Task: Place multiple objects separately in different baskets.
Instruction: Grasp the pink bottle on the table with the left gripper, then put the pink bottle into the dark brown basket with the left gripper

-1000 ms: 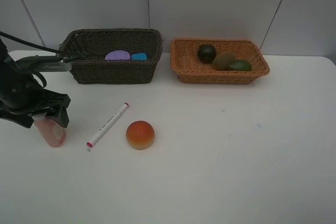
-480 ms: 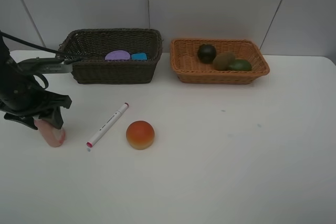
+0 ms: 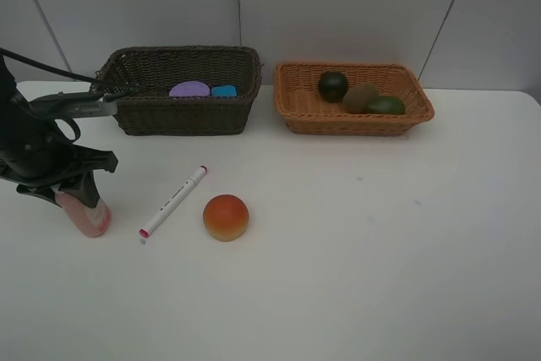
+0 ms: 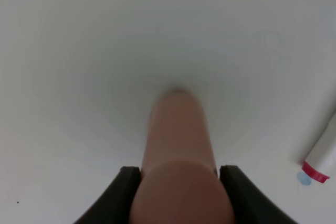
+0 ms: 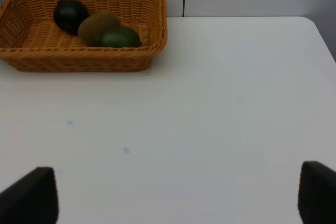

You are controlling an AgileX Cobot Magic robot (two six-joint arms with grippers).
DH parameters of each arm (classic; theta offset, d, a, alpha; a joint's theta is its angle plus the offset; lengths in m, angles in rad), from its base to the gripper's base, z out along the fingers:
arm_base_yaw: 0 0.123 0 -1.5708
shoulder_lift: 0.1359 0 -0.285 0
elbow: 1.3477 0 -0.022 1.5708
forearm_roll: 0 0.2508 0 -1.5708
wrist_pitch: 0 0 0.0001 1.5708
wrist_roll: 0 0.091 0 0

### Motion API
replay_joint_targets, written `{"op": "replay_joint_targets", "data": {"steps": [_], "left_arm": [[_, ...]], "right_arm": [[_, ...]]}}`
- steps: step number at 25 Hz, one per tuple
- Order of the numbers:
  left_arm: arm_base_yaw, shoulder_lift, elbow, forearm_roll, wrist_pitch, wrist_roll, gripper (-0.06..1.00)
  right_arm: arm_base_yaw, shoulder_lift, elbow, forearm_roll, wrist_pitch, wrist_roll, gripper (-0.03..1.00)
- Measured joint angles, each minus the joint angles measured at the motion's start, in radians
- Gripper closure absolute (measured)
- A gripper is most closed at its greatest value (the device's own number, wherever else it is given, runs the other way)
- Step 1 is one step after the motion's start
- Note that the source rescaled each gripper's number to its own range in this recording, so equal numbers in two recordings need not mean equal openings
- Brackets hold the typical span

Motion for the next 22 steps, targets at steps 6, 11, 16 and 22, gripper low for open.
{"op": "replay_joint_targets", "data": {"steps": [6, 11, 16, 22], "left_arm": [[0.000, 0.000, 0.000, 0.000, 0.003, -0.003, 0.67], [0.000, -0.002, -0.011, 0.000, 0.054, -0.003, 0.67], [0.000, -0.010, -0.097, 0.020, 0.198, -0.002, 0.67], [0.000, -0.014, -0.236, 0.032, 0.386, -0.002, 0.67]], "right_arm": [[0.000, 0.000, 0.000, 0.000, 0.000, 0.000, -0.03], [0.000, 0.000, 0.000, 0.000, 0.000, 0.000, -0.03], [0.000, 0.000, 0.000, 0.000, 0.000, 0.000, -0.03], [0.000, 0.000, 0.000, 0.000, 0.000, 0.000, -0.03]]}}
